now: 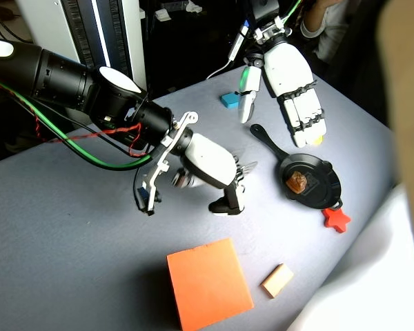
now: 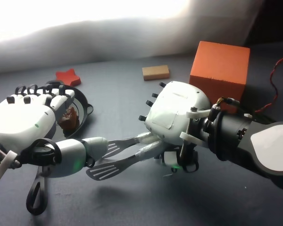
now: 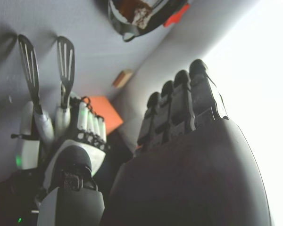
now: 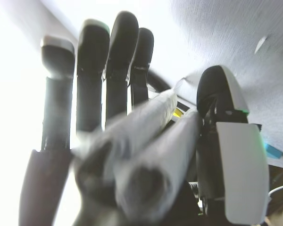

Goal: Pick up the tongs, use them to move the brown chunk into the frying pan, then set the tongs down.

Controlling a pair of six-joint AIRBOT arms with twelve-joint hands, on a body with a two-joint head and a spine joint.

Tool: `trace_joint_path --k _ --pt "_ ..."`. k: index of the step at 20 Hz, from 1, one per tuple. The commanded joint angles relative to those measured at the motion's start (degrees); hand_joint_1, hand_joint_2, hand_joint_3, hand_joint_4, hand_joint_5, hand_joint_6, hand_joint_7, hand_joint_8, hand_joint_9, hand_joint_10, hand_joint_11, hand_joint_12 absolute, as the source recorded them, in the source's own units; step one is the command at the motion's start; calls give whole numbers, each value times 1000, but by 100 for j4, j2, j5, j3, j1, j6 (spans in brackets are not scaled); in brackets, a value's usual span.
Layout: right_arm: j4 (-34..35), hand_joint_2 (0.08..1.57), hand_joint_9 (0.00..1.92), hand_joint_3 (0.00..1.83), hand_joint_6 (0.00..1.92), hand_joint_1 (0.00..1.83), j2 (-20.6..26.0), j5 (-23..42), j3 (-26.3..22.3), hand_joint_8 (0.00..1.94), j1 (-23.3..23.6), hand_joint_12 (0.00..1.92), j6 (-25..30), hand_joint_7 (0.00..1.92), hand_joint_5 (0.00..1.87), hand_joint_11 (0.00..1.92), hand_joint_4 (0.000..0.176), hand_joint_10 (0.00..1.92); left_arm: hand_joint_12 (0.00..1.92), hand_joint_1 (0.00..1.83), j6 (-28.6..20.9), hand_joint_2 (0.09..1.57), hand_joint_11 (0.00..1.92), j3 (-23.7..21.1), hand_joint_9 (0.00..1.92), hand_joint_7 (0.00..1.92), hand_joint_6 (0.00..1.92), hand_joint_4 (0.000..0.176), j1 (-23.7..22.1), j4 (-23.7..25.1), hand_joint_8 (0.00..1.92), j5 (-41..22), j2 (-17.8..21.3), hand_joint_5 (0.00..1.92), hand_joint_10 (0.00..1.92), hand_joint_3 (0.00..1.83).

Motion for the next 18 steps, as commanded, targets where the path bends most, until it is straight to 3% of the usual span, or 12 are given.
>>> trace_joint_path --k 1,4,6,8,11,15,18 --pt "-302 1271 820 0 700 434 38 -325 -19 904 34 1921 -6 826 644 640 0 1422 0 0 35 1194 0 -8 0 0 0 0 -60 361 0 -362 23 0 0 9" --pt "-302 1280 707 1 571 351 70 -326 -28 761 6 1921 -8 762 612 530 0 1418 0 0 35 1190 0 -21 0 0 0 0 -71 360 0 -362 23 0 0 6" --pt "-302 1251 447 0 538 300 84 -324 -54 593 0 1740 -53 567 402 200 0 1175 0 0 34 1185 0 -35 0 0 0 0 -80 360 0 -362 23 0 0 3" --pt "-302 1196 343 0 526 241 82 -312 -64 376 0 1636 -92 501 296 23 0 912 0 0 33 1176 0 -57 0 0 0 0 -84 360 0 -362 23 0 0 0" --pt "-302 1137 192 0 339 145 83 -302 -85 69 -4 1402 -121 402 179 0 0 696 0 0 30 1168 0 -85 0 0 0 0 -104 360 0 -362 23 0 0 0" --pt "-301 1060 119 0 124 146 146 -305 -138 0 -8 1008 -131 278 128 0 0 399 0 0 23 1171 0 -105 0 0 0 0 -141 360 0 -362 23 0 0 0" --pt "-301 1060 173 0 117 118 243 -312 -264 16 -8 1124 -129 329 186 0 0 408 0 0 15 1175 0 -107 0 0 0 0 -157 358 0 -362 25 0 0 0"
